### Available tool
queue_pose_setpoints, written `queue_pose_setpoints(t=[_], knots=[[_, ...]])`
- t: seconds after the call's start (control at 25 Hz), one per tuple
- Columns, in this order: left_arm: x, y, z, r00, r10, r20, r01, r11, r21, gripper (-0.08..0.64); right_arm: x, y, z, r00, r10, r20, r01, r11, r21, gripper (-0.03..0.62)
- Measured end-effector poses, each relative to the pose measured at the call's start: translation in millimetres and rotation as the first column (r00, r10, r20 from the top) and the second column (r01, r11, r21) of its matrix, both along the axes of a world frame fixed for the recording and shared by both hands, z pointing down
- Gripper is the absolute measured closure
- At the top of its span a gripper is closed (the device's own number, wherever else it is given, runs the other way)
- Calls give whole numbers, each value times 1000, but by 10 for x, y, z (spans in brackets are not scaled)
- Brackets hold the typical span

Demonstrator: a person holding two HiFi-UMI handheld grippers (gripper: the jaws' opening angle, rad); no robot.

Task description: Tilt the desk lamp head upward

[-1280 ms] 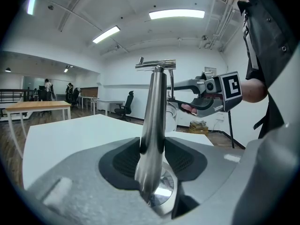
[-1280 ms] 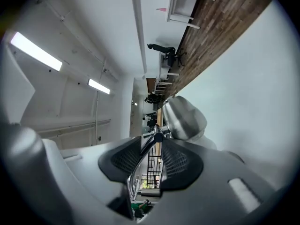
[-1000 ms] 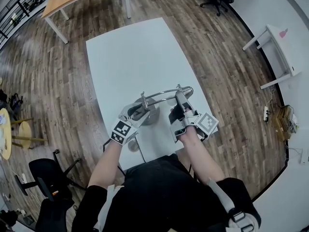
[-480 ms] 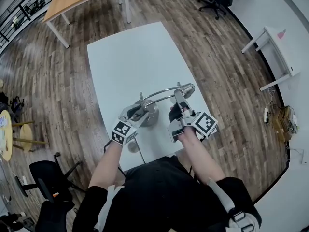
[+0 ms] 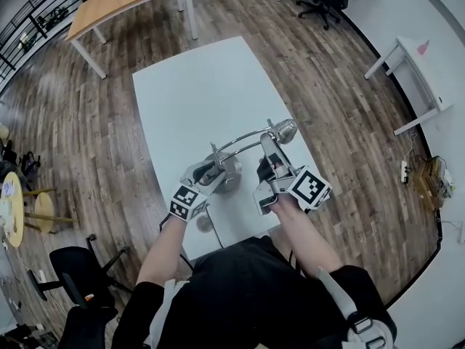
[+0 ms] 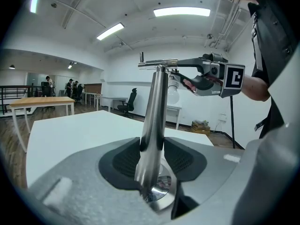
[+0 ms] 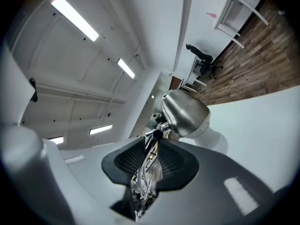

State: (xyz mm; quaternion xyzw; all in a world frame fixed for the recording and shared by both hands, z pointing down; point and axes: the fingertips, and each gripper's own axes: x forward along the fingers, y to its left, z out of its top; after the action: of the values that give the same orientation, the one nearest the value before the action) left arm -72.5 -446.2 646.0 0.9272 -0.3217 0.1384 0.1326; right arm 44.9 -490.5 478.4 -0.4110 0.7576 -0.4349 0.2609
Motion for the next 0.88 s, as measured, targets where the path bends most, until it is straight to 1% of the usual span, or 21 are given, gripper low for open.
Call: queue_pose_setpoints(t=[0.12, 0.32, 0.48, 0.64, 0.76, 0.88], knots=[[-2, -3, 6, 1000, 3, 1, -3, 1000, -4, 402, -57, 4, -113, 999, -9, -45, 11, 999, 44, 511], [-28, 14, 29, 999, -6, -38, 5, 999, -35, 402, -116, 15, -230, 989, -18, -144, 30, 996, 83, 511], [-52, 91, 115, 1000, 0, -28, -1, 999, -52, 403, -148, 40, -294, 974, -13, -227, 42, 992, 122, 512], [-58, 154, 175, 1000, -2, -30, 0, 998, -67, 403, -217, 60, -367, 952, -16, -307, 70, 984, 166, 511], [-107, 141, 145, 999, -21, -39, 18, 998, -60, 403, -272, 75, -438, 933, -5, -360, 84, 976, 203, 511], [-183, 127, 80, 998, -41, -46, 39, 998, -48, 403, -310, 96, -490, 919, 2, -395, 95, 970, 226, 512]])
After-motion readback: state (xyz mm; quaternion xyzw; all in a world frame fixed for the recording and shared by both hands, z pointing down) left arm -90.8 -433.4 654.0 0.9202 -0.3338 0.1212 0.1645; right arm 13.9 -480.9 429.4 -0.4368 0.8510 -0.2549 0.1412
